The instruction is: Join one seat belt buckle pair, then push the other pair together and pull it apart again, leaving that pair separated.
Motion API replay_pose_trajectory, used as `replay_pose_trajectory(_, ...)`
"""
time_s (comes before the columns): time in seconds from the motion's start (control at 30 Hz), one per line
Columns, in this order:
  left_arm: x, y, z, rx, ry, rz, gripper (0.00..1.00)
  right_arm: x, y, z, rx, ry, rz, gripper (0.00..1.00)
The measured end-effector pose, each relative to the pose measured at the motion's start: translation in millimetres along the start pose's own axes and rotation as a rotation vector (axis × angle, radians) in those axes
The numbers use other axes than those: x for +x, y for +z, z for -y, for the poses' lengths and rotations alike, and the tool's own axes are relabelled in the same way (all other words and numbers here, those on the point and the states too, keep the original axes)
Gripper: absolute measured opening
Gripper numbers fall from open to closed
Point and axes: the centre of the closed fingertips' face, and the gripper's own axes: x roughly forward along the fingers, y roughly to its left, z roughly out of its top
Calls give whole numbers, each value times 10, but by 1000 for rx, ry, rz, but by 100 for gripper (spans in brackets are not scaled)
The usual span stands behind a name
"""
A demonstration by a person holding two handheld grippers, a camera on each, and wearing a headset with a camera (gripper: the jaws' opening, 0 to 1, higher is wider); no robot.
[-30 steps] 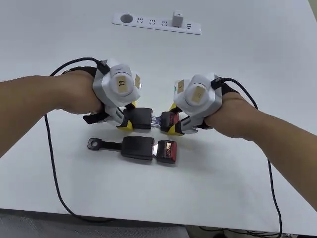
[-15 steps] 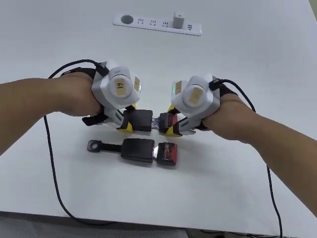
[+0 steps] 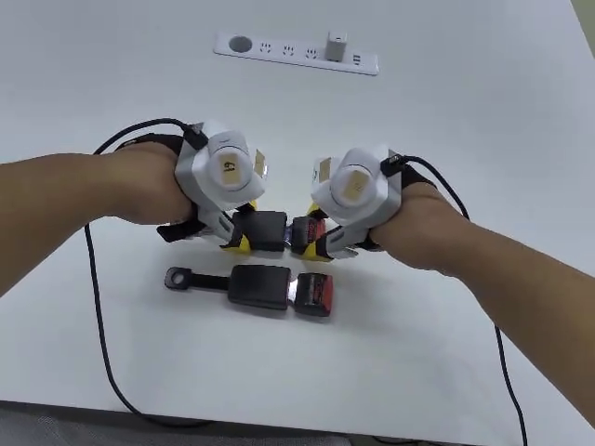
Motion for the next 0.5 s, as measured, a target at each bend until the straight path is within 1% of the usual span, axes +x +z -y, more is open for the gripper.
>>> replay_pose_trajectory(0.2, 7, -7, -8, -1, -1, 1, 32, -44, 6, -22, -4, -1, -3, 30)
replay_pose_trajectory(0.23, 10, -13, -12, -3, 0, 1, 32, 22, -23, -5, 0, -2, -4, 30)
replay_pose_trajectory(0.27, 16, -21, -21, -5, 0, 1, 32, 31, -28, -3, 2, -3, -4, 30)
replay_pose_trajectory(0.33, 26, -38, -38, -7, 1, -1, 32, -19, -13, -8, 14, 0, 1, 31)
replay_pose_trajectory(0.4, 10, -14, -17, -7, 0, -3, 32, 3, -49, 19, 13, 1, 1, 31)
replay_pose_trajectory(0.43, 8, -10, -13, -8, 0, -4, 32, -39, -44, -5, 10, 0, -8, 31)
replay_pose_trajectory(0.5, 6, -7, -11, -12, 1, -7, 32, -58, -110, 1, 10, 0, -18, 31)
